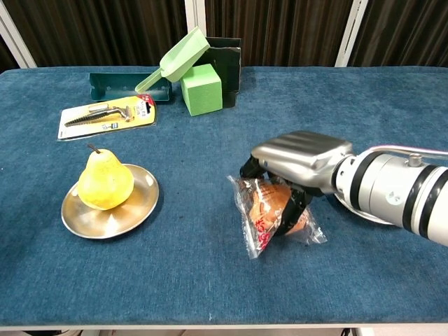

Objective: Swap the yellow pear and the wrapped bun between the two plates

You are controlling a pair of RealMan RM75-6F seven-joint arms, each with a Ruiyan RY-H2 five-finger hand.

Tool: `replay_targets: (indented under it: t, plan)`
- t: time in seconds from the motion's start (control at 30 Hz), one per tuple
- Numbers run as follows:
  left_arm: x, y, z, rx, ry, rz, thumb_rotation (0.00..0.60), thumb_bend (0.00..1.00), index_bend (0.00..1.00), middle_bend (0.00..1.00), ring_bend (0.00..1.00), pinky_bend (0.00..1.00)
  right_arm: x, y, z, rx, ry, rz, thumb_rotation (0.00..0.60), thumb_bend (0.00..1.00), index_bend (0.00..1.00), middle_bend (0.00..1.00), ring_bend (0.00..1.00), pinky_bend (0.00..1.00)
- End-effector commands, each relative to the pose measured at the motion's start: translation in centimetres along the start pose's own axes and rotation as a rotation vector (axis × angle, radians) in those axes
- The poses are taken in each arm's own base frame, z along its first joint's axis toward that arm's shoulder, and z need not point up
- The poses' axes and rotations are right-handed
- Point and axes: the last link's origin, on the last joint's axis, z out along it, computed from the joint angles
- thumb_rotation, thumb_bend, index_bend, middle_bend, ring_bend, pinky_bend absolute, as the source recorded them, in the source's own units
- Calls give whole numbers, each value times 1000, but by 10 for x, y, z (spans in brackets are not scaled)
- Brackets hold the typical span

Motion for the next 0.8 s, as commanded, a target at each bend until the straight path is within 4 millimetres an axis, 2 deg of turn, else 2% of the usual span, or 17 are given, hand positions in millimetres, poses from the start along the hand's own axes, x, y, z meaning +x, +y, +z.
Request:
replay_targets:
  t: [0.03, 0.17, 0.23, 0.4, 0.5, 0.57, 0.63, 0.7, 0.77, 0.8]
  plan:
    - [1, 0, 0, -1, 3, -5, 600, 3, 85, 93, 60, 304, 15, 11, -8, -22, 76, 3, 600, 390, 773, 664, 641, 613]
    - [3, -3, -2, -1, 9, -14, 600, 4, 85, 93, 60, 304, 36, 42, -27, -103, 167, -49, 600, 389, 764, 664, 641, 613]
    - [3, -6, -3, 1, 8, -20, 600, 4, 85, 93, 60, 304, 41, 65, -40, -161, 185, -74, 600, 389, 753, 664, 640, 613]
    - [-2, -9, -2, 0, -13, -21, 600, 5, 85, 91, 60, 304, 30, 112, -63, -265, 118, -87, 600, 389, 719, 664, 620, 610]
    - [-6, -8, -1, -3, -25, -20, 600, 5, 85, 84, 60, 304, 20, 124, -67, -278, 87, -69, 600, 389, 656, 660, 581, 600]
    - [-7, -7, 0, -4, -29, -17, 600, 5, 85, 84, 60, 304, 15, 128, -68, -272, 72, -56, 600, 389, 540, 600, 531, 580]
    - [-7, -6, 0, -4, -30, -15, 600, 5, 85, 84, 60, 304, 9, 131, -68, -256, 44, -46, 600, 390, 370, 477, 458, 536]
    - [-8, -6, 0, -3, -31, -13, 600, 5, 85, 84, 60, 304, 5, 133, -69, -241, 16, -51, 600, 388, 124, 305, 328, 428]
    - [-8, -6, 0, -1, -33, -13, 600, 5, 85, 83, 59, 304, 4, 135, -70, -227, -11, -60, 600, 344, 15, 186, 218, 329]
    - [-8, -6, 0, 0, -34, -13, 600, 5, 85, 79, 60, 304, 4, 136, -71, -223, -31, -58, 600, 282, 0, 104, 125, 282]
